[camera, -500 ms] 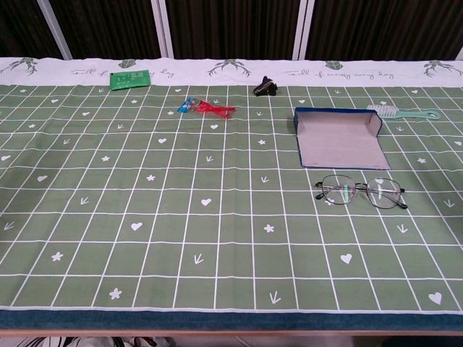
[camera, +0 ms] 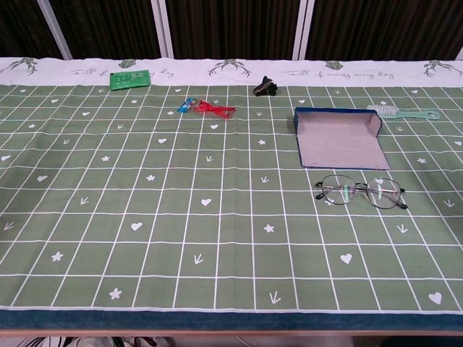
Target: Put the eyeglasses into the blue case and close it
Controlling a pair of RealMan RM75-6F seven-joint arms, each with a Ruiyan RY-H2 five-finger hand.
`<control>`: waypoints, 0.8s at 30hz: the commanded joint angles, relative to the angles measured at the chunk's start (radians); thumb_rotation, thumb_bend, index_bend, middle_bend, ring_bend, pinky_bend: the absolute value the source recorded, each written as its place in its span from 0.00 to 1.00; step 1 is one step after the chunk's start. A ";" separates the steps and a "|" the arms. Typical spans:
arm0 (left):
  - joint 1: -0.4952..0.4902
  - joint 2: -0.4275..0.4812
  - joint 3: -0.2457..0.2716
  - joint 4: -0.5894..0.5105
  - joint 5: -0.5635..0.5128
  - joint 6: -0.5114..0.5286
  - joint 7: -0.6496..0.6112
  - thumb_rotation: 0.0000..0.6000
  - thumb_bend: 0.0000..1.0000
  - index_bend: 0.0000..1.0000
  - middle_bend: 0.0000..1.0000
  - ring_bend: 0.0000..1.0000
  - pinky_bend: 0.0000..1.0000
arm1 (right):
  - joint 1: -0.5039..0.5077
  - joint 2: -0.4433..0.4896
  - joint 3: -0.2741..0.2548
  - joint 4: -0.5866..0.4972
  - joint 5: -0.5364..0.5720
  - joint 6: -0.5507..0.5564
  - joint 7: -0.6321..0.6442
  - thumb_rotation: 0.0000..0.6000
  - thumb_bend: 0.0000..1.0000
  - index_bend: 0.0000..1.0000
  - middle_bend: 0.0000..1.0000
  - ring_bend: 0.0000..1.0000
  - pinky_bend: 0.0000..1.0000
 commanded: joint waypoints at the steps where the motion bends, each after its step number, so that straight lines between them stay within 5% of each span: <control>1: 0.000 -0.001 0.000 0.000 0.000 -0.001 0.001 1.00 0.32 0.10 0.00 0.00 0.00 | 0.001 0.002 -0.001 0.000 0.002 -0.004 0.002 1.00 0.07 0.09 0.07 0.12 0.21; 24: 0.000 -0.005 -0.001 -0.007 -0.013 -0.007 0.009 1.00 0.32 0.10 0.00 0.00 0.00 | 0.020 0.028 -0.023 -0.050 0.011 -0.072 0.033 1.00 0.07 0.08 0.07 0.11 0.21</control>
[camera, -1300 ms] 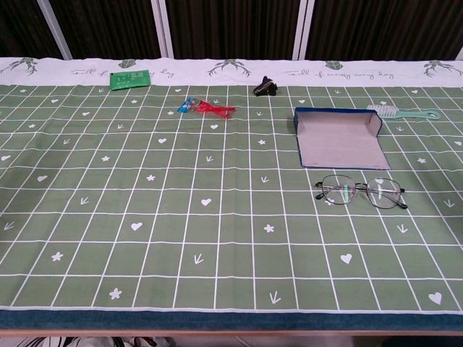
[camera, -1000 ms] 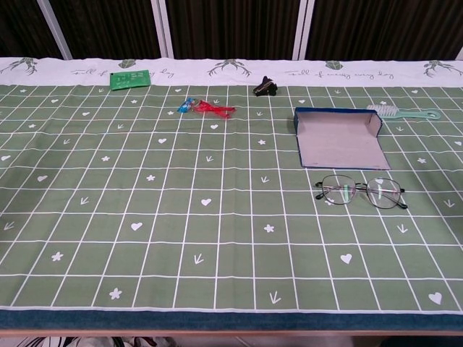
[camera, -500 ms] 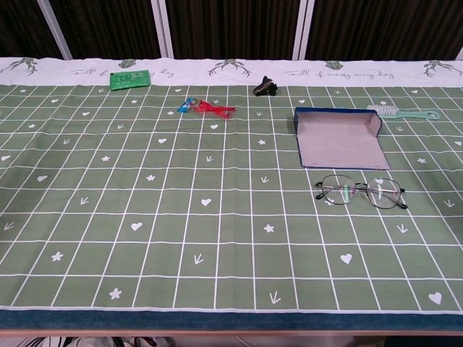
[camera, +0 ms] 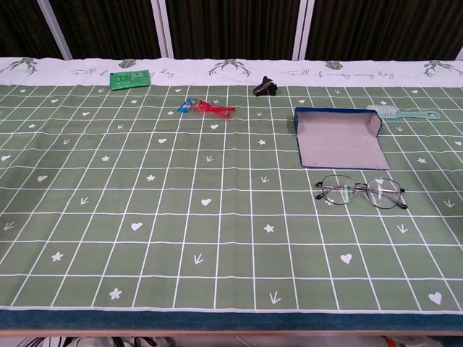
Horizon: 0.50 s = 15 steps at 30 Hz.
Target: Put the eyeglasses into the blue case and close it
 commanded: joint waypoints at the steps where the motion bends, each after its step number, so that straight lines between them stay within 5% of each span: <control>1: -0.001 0.000 -0.002 -0.001 -0.005 -0.003 0.001 1.00 0.32 0.09 0.00 0.00 0.00 | 0.019 0.019 -0.012 -0.030 -0.003 -0.045 0.021 1.00 0.07 0.09 0.07 0.10 0.21; 15: -0.010 0.004 -0.006 -0.009 -0.022 -0.027 0.007 1.00 0.32 0.09 0.00 0.00 0.00 | 0.259 0.157 0.105 -0.280 0.261 -0.462 -0.074 1.00 0.20 0.24 0.07 0.10 0.21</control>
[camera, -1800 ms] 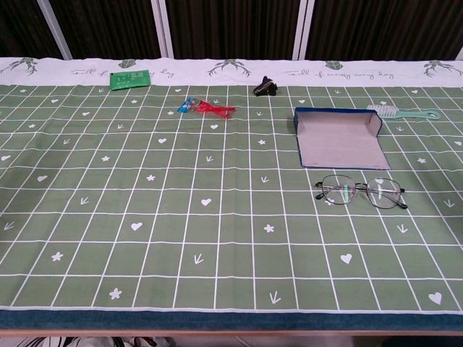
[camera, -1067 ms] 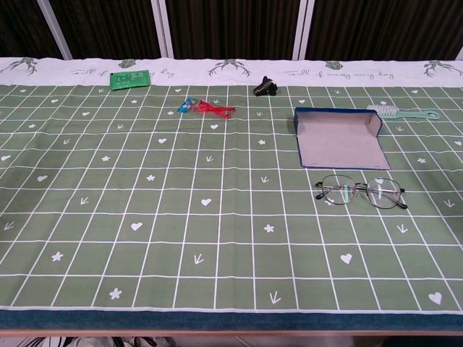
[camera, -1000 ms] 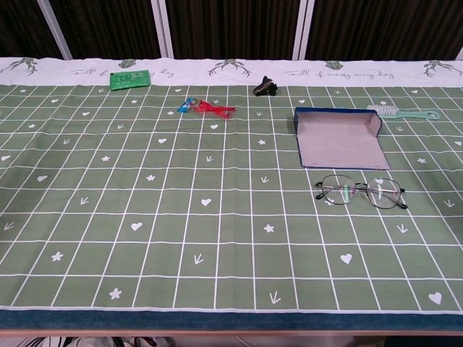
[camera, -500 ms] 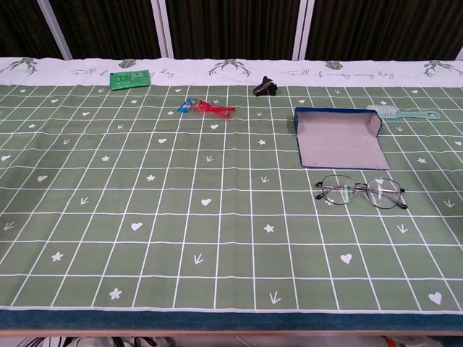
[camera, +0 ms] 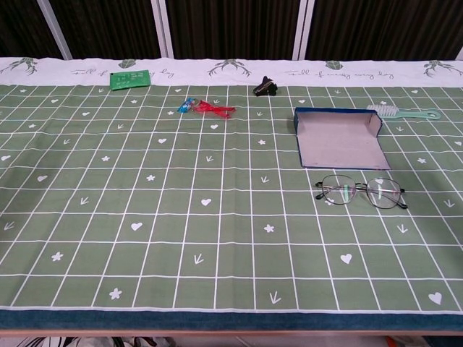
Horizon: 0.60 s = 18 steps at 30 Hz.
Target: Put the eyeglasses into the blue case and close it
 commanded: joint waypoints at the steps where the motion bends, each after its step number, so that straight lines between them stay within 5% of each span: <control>1: 0.000 0.001 0.000 -0.002 -0.001 -0.001 -0.002 1.00 0.32 0.09 0.00 0.00 0.00 | 0.094 0.023 0.053 -0.069 0.124 -0.122 -0.077 1.00 0.20 0.25 0.07 0.10 0.21; 18: 0.002 0.003 -0.007 -0.014 -0.027 -0.007 0.005 1.00 0.32 0.09 0.00 0.00 0.00 | 0.314 -0.209 0.110 -0.028 0.547 -0.188 -0.419 1.00 0.30 0.36 0.07 0.10 0.21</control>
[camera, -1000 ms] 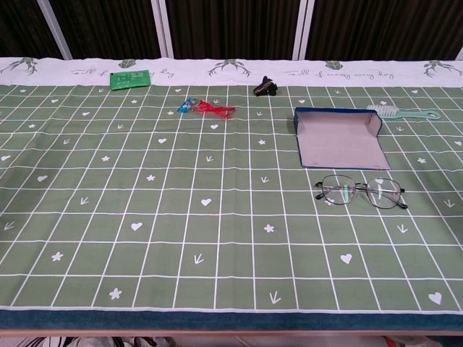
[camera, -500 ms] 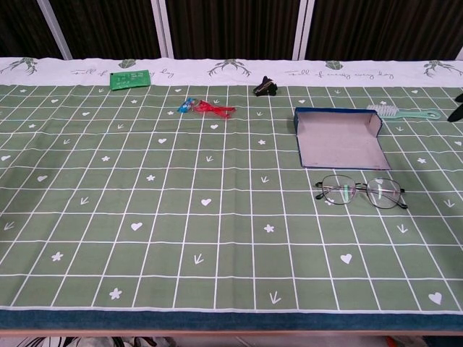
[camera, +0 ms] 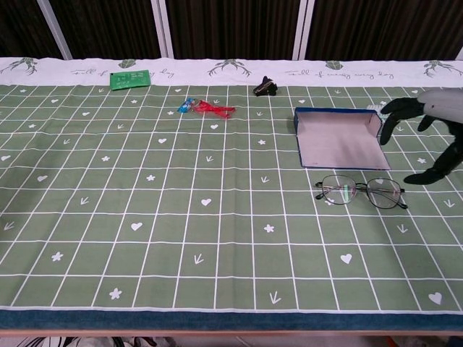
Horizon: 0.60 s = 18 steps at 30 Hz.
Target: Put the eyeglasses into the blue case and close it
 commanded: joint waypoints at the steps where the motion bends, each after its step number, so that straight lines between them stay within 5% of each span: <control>1: 0.000 0.001 0.000 -0.001 -0.001 -0.002 -0.001 1.00 0.32 0.09 0.00 0.00 0.00 | 0.052 -0.063 0.007 0.039 0.076 -0.001 -0.056 1.00 0.31 0.37 0.07 0.10 0.21; 18: -0.003 0.003 -0.001 -0.007 -0.013 -0.013 0.006 1.00 0.32 0.09 0.00 0.00 0.00 | 0.109 -0.160 -0.013 0.120 0.168 0.048 -0.089 1.00 0.37 0.42 0.08 0.10 0.21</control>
